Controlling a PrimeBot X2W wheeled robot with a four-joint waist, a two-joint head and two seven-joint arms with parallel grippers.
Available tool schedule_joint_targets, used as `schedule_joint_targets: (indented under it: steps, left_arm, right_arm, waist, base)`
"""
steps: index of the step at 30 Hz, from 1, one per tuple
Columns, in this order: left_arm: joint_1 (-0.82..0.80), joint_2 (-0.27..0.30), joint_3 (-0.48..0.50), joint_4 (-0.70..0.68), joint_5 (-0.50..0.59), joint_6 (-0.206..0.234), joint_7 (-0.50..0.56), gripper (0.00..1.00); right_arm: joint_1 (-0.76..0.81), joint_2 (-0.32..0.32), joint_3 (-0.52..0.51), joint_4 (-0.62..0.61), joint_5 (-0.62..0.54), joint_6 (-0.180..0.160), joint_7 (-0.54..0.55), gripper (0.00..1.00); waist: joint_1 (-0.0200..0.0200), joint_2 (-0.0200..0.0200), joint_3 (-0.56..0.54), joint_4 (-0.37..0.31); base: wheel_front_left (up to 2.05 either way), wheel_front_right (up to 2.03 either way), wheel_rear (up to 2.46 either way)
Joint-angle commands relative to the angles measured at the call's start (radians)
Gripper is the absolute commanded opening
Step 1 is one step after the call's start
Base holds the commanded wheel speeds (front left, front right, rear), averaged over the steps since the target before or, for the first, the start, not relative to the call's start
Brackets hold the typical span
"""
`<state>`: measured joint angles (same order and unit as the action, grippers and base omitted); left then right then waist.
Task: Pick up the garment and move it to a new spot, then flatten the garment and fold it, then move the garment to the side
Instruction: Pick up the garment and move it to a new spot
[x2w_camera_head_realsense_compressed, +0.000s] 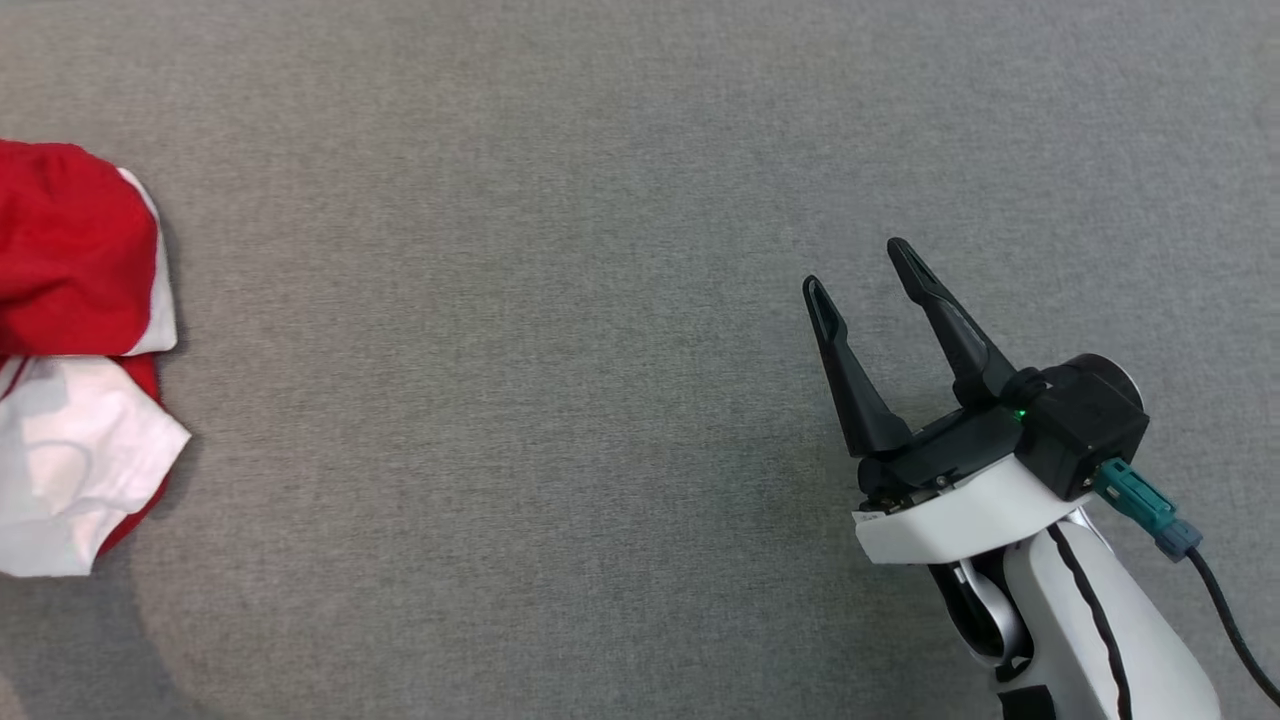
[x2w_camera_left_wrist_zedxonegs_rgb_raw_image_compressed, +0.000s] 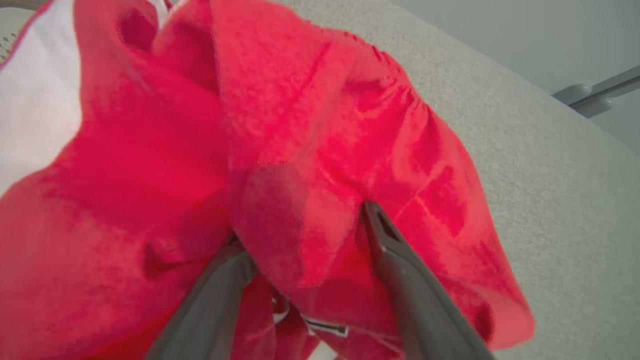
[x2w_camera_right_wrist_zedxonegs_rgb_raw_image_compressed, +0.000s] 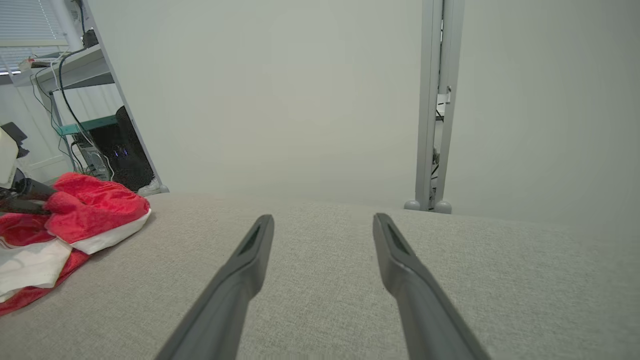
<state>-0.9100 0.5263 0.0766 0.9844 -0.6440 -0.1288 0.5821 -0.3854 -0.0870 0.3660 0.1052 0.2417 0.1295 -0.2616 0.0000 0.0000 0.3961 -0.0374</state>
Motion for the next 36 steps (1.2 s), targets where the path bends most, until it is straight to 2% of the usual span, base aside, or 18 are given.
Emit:
schedule_joint_targets:
  steps: [1, 3, 4, 5, 13, 21, 29, 36]
  left_arm:
    - [-0.018, 0.007, -0.005, 0.005, -0.011, -0.002, 0.011, 1.0]
    - [-0.025, 0.015, -0.018, 0.012, -0.022, -0.002, 0.027, 0.99]
    - [-0.029, 0.023, -0.023, 0.012, -0.026, -0.002, 0.021, 0.37]
    - [-0.029, 0.027, -0.028, 0.012, -0.032, -0.002, 0.015, 0.0]
    - [-0.016, 0.035, -0.096, -0.005, -0.067, -0.002, -0.037, 0.0]
    - [0.034, 0.054, -0.236, -0.104, -0.094, -0.002, -0.118, 0.0]
    - [0.087, 0.08, -0.391, -0.27, -0.147, -0.002, -0.144, 0.0]
    - [0.155, 0.078, -0.466, -0.485, -0.205, -0.002, -0.132, 0.0]
  right_arm:
    - [-0.014, 0.001, -0.003, -0.006, 0.002, 0.002, -0.005, 1.0]
    - [-0.014, 0.004, -0.009, -0.008, 0.002, 0.002, -0.005, 1.0]
    - [-0.014, 0.005, -0.01, -0.007, 0.001, 0.002, -0.005, 1.0]
    - [-0.014, 0.007, -0.011, -0.007, 0.001, 0.002, -0.005, 1.0]
    - [-0.004, 0.015, -0.009, -0.002, 0.0, 0.002, -0.005, 1.0]
    - [0.019, 0.017, -0.003, 0.022, 0.016, 0.002, -0.005, 1.0]
    - [0.072, 0.023, -0.005, 0.048, 0.032, 0.002, -0.005, 1.0]
    - [0.116, 0.028, -0.013, 0.055, 0.04, 0.002, -0.005, 1.0]
  waist:
    - [0.0, 0.0, 0.033, -0.035]
    - [0.0, 0.0, 0.037, -0.042]
    - [0.0, 0.0, 0.038, -0.044]
    - [0.0, 0.0, 0.038, -0.046]
    - [0.0, 0.0, 0.0, -0.033]
    - [0.0, 0.0, -0.099, -0.03]
    - [0.0, 0.0, -0.243, -0.047]
    - [0.0, 0.0, -0.325, -0.077]
  base:
    - [0.0, 0.0, 0.0]
    - [0.0, 0.0, 0.0]
    - [0.0, 0.0, 0.0]
    - [0.0, 0.0, 0.0]
    - [0.0, 0.0, 0.0]
    - [0.0, 0.0, 0.0]
    - [0.0, 0.0, 0.0]
    - [0.0, 0.0, 0.0]
